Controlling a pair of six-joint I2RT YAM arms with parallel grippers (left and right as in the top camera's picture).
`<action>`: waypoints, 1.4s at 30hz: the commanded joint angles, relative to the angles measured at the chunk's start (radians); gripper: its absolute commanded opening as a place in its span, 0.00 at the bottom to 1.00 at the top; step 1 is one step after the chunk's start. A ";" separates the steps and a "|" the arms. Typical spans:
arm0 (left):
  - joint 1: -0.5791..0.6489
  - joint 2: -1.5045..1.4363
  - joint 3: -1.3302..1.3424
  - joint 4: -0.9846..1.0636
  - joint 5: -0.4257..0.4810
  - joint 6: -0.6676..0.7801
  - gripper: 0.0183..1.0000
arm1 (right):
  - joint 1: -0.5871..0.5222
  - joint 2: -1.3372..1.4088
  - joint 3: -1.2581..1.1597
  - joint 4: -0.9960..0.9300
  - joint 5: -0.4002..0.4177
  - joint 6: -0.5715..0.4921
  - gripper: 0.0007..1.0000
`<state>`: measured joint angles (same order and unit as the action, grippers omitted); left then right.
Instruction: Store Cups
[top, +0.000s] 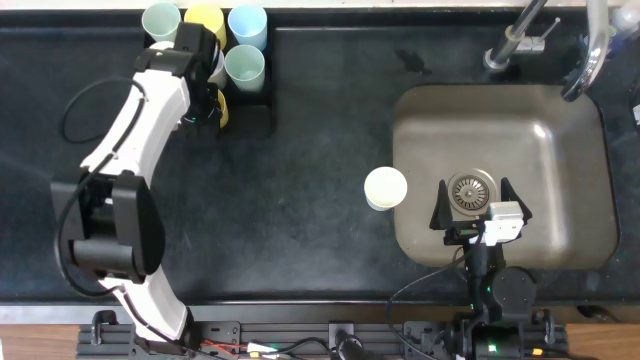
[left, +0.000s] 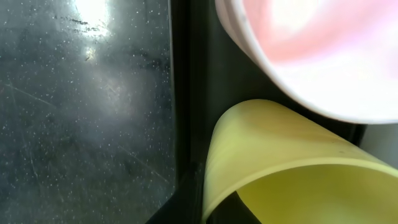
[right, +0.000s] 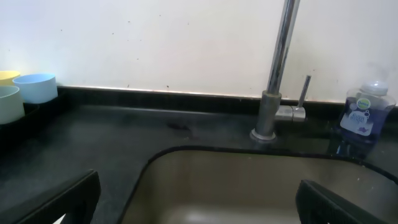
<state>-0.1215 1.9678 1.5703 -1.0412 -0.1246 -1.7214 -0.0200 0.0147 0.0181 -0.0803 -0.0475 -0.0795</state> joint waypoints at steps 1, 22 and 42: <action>0.010 0.010 -0.003 0.001 -0.047 0.010 0.02 | -0.006 -0.011 -0.013 0.005 0.000 -0.003 1.00; 0.010 0.032 -0.003 0.025 -0.064 0.006 0.22 | -0.006 -0.011 -0.013 0.005 0.000 -0.003 1.00; 0.011 -0.071 -0.003 0.024 -0.120 -0.025 0.43 | -0.006 -0.011 -0.013 0.005 0.000 -0.003 1.00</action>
<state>-0.1196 1.9594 1.5696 -1.0096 -0.2115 -1.7260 -0.0200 0.0147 0.0181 -0.0799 -0.0475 -0.0799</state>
